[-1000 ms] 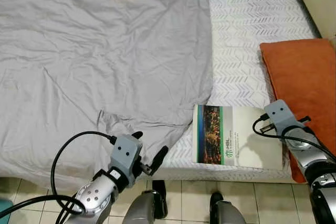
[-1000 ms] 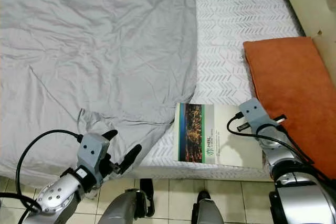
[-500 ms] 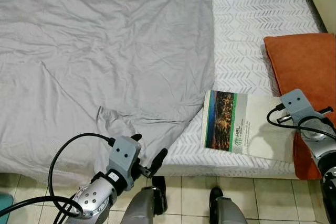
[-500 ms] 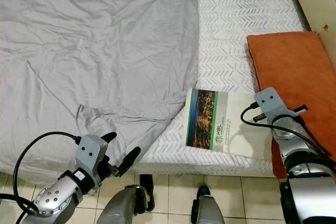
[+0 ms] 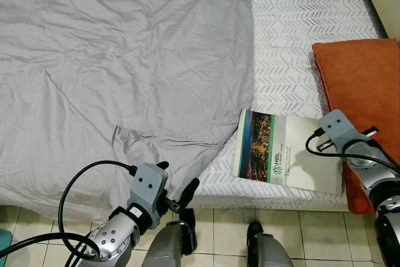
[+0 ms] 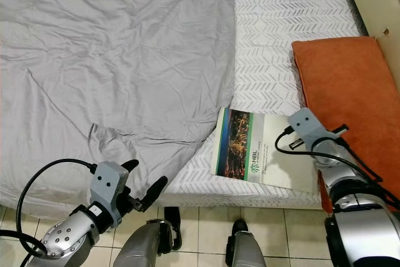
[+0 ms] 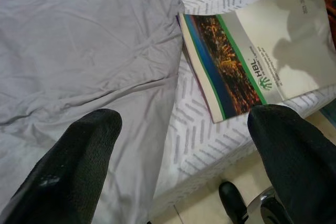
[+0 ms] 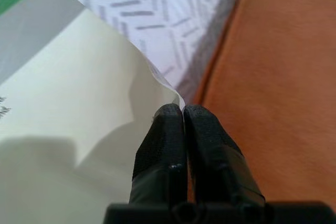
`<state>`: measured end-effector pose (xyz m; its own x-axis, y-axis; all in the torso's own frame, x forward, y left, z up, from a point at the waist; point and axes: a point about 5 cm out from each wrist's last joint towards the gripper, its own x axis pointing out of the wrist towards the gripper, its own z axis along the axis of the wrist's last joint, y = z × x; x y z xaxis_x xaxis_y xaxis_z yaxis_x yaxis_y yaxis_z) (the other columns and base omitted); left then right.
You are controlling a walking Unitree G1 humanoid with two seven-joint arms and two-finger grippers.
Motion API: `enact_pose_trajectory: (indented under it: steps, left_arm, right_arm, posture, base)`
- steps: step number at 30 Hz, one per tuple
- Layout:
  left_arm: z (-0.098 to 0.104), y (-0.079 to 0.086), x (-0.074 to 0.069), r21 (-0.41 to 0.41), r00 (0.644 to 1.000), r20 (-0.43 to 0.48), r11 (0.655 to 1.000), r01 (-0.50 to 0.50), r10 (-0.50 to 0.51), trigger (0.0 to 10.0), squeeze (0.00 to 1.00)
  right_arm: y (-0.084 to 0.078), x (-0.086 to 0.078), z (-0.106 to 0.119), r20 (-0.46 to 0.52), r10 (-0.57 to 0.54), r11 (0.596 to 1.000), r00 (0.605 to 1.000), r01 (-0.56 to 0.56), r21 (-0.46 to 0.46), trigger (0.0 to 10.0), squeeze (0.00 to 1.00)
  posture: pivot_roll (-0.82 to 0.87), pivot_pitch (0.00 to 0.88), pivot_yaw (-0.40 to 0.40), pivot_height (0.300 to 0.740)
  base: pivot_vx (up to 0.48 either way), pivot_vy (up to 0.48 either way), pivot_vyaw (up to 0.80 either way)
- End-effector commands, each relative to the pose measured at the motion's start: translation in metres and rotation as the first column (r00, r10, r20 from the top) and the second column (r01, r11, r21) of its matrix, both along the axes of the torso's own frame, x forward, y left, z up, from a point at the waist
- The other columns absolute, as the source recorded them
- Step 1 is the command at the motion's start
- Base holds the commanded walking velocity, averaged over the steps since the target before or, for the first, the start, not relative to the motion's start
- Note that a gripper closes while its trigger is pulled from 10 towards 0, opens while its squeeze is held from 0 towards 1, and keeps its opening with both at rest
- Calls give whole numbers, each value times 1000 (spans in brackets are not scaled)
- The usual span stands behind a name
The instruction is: Clean up the room
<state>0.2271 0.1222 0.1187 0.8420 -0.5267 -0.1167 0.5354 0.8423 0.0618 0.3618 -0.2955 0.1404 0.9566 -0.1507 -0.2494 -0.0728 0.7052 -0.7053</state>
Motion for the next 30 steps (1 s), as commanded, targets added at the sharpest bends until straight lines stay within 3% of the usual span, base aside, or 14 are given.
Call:
enact_pose_trajectory:
  steps: [1, 4, 5, 6, 7, 8, 13, 21, 30]
  left_arm:
    - [-2, -2, -7, -4, 1000, -22, 1000, 0, -1, 10000, 0]
    - [-2, -1, -7, -6, 1000, -22, 1000, -3, 3, 10000, 0]
    - [-2, -1, -7, -6, 1000, -21, 1000, -5, 5, 10000, 0]
    - [-2, -1, -7, -5, 1000, -21, 1000, -6, 6, 10000, 0]
    - [-2, -1, -7, -6, 1000, -22, 1000, -8, 7, 10000, 0]
    - [-2, -1, -7, -7, 1000, -22, 1000, -8, 8, 10000, 0]
    - [-2, -1, -7, -11, 1000, -23, 1000, -11, 11, 10000, 0]
    - [-3, -2, -10, -22, 999, -30, 1000, -19, 19, 10000, 0]
    - [-5, -4, -10, -27, 999, -37, 999, -20, 19, 10000, 0]
  right_arm:
    - [3, -5, -14, -69, 27, 1000, 997, -27, -6, 0, 400]
    - [3, -6, -16, -85, 35, 999, 996, -37, -12, 0, 408]
    - [3, -6, -16, -88, 38, 999, 995, -39, -17, 0, 471]
    - [3, -6, -16, -90, 39, 999, 995, -41, -21, 0, 1000]
    - [3, -6, -16, -90, 38, 999, 995, -40, -18, 0, 1000]
    - [3, -6, -15, -88, 35, 999, 996, -37, -16, 10000, 1000]
    - [3, -5, -13, -91, 53, 996, 994, -59, -61, 10000, 1000]
    - [6, 5, 12, -16, 136, 977, 991, -137, -164, 10000, 1000]
    - [9, 10, 26, 60, 154, 982, 986, -146, -117, 10000, 1000]
  posture:
    - [122, 480, 89, 740]
    - [122, 479, 87, 740]
    - [121, 479, 86, 740]
    - [121, 479, 86, 740]
    - [121, 477, 85, 740]
    - [120, 476, 84, 740]
    - [120, 477, 79, 740]
    - [112, 484, 71, 740]
    - [101, 487, 70, 740]
  base:
    - [0, 0, 0]
    - [0, 0, 0]
    - [0, 0, 0]
    - [0, 0, 0]
    - [0, 0, 0]
    - [0, 0, 0]
    - [0, 0, 0]
    - [0, 0, 0]
    - [0, 0, 0]
